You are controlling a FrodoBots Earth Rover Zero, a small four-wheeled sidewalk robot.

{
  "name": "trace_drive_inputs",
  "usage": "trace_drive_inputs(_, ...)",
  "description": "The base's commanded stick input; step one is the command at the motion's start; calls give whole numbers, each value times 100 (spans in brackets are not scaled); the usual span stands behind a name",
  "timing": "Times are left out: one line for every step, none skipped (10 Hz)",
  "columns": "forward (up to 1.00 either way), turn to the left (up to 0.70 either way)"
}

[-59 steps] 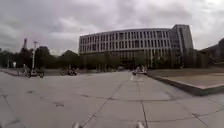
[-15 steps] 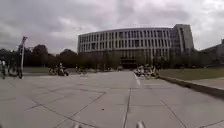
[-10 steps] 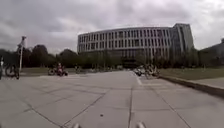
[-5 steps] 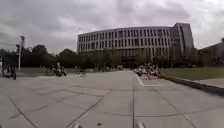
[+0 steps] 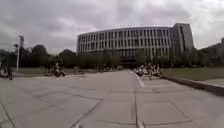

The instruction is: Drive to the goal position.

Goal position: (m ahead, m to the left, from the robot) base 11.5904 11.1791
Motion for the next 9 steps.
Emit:
trace_drive_inputs(45, 0)
trace_drive_inputs(45, 0)
trace_drive_inputs(45, 0)
trace_drive_inputs(45, 0)
trace_drive_inputs(45, 0)
trace_drive_inputs(45, 0)
trace_drive_inputs(45, 0)
trace_drive_inputs(45, 0)
trace_drive_inputs(45, 0)
